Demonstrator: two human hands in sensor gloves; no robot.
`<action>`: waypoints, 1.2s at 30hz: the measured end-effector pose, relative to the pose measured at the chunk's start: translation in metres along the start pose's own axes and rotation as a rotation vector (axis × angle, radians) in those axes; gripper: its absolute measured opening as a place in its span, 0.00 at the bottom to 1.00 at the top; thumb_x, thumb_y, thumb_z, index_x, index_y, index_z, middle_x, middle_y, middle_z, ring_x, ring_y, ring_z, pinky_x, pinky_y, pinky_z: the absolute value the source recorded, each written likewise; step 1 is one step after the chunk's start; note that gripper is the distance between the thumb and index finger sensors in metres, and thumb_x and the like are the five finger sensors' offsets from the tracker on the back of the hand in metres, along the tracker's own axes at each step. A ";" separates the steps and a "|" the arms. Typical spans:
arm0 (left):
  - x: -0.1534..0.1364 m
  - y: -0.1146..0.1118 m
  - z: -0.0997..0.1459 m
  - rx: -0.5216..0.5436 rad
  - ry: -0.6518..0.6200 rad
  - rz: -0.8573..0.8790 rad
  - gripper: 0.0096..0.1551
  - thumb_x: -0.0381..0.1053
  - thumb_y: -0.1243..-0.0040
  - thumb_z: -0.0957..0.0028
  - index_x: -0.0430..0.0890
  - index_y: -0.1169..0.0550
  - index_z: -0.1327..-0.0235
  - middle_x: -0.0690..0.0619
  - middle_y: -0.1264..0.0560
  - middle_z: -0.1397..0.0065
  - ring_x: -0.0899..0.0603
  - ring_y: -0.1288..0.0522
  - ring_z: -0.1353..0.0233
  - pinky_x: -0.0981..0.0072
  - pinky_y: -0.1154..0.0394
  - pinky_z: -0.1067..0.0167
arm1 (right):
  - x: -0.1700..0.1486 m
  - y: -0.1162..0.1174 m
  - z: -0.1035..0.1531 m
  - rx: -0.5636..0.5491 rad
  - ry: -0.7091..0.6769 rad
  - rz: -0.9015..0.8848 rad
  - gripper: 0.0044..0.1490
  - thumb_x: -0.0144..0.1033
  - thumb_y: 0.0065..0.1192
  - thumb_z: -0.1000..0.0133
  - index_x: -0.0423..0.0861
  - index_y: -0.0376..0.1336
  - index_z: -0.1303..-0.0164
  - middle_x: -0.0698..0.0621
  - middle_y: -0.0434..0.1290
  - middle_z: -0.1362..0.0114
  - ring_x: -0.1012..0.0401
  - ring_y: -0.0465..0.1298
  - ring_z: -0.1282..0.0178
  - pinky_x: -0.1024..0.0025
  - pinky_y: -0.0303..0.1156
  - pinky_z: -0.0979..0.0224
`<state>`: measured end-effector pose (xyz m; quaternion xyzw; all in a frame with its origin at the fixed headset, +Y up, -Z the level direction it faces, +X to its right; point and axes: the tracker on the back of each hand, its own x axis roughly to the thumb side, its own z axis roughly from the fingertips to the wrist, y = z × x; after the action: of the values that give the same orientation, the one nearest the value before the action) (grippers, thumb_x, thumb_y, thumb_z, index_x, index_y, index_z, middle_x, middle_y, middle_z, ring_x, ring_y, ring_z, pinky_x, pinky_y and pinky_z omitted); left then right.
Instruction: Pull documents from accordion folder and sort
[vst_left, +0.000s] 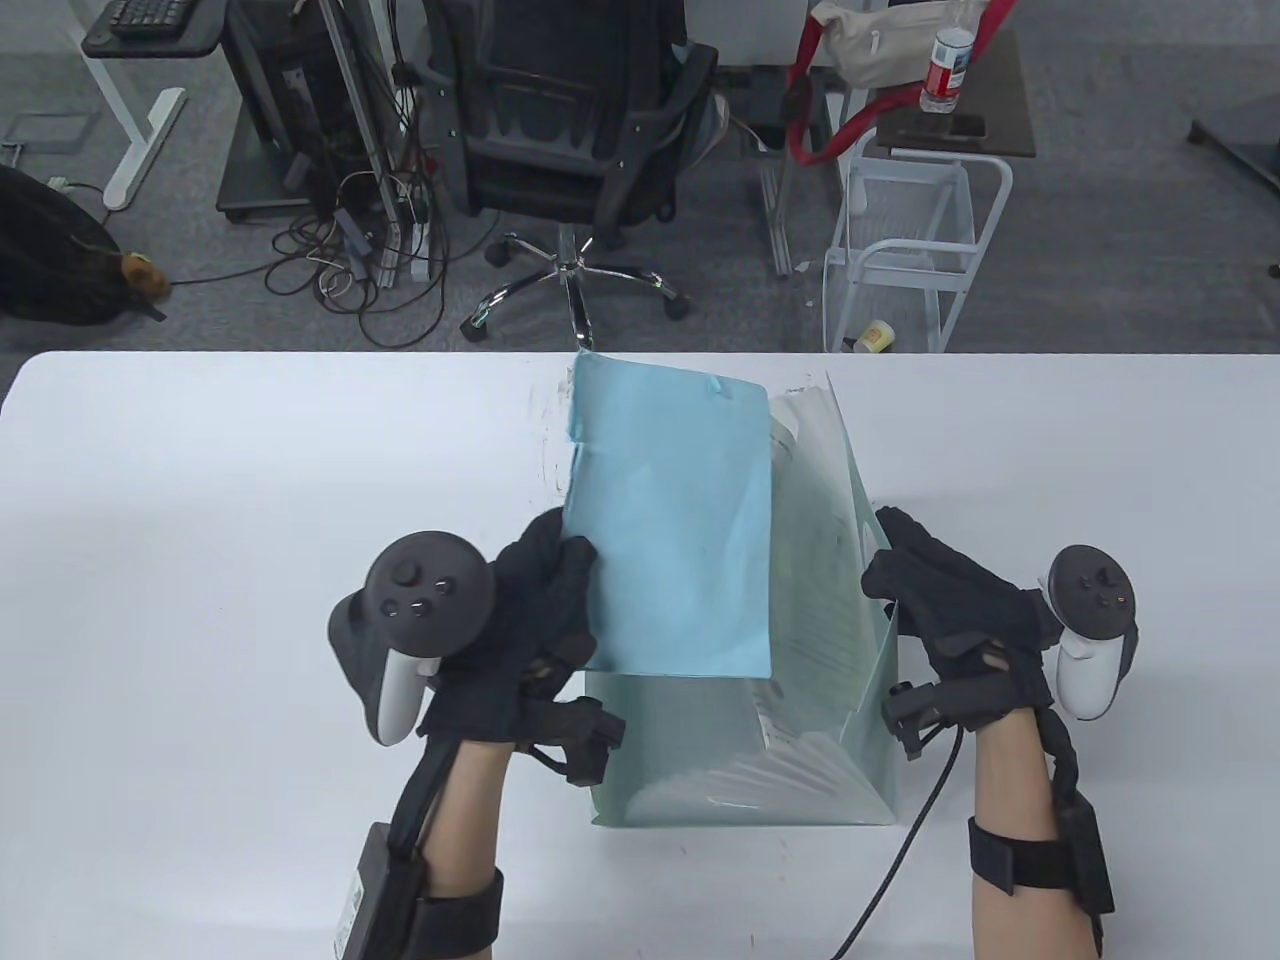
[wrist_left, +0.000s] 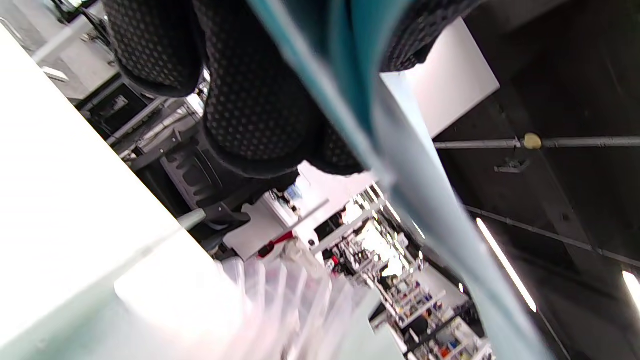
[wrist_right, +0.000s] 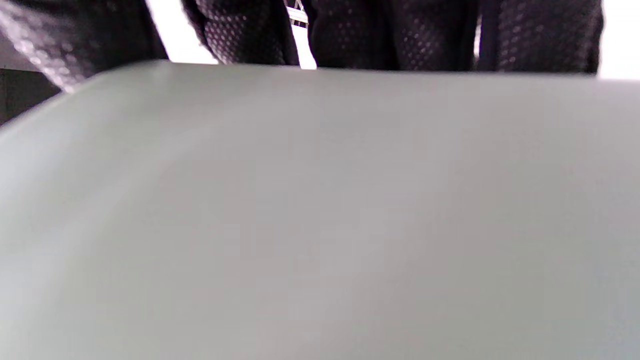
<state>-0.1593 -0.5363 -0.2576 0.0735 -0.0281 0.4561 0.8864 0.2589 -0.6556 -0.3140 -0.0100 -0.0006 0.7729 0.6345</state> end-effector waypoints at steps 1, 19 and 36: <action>-0.007 0.008 0.002 0.022 0.013 0.001 0.25 0.48 0.46 0.45 0.44 0.22 0.37 0.54 0.13 0.56 0.46 0.13 0.54 0.43 0.25 0.38 | -0.001 -0.002 0.000 0.000 0.004 -0.008 0.42 0.63 0.69 0.53 0.51 0.66 0.33 0.38 0.76 0.44 0.35 0.74 0.38 0.38 0.75 0.46; -0.133 0.002 0.001 -0.025 0.409 -0.231 0.24 0.49 0.47 0.44 0.45 0.22 0.37 0.53 0.13 0.59 0.45 0.14 0.56 0.42 0.26 0.38 | -0.007 -0.037 0.002 -0.034 0.025 -0.024 0.40 0.62 0.70 0.53 0.52 0.67 0.34 0.38 0.76 0.44 0.35 0.74 0.37 0.37 0.73 0.44; -0.177 -0.106 -0.021 -0.263 0.504 -0.483 0.26 0.49 0.45 0.44 0.45 0.26 0.32 0.49 0.16 0.43 0.40 0.18 0.38 0.40 0.31 0.33 | 0.001 -0.021 0.001 -0.002 0.007 0.042 0.41 0.62 0.69 0.52 0.52 0.66 0.33 0.38 0.75 0.43 0.35 0.73 0.37 0.38 0.73 0.44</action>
<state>-0.1768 -0.7361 -0.3097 -0.1512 0.1507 0.2299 0.9495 0.2797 -0.6502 -0.3125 -0.0131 0.0010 0.7859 0.6183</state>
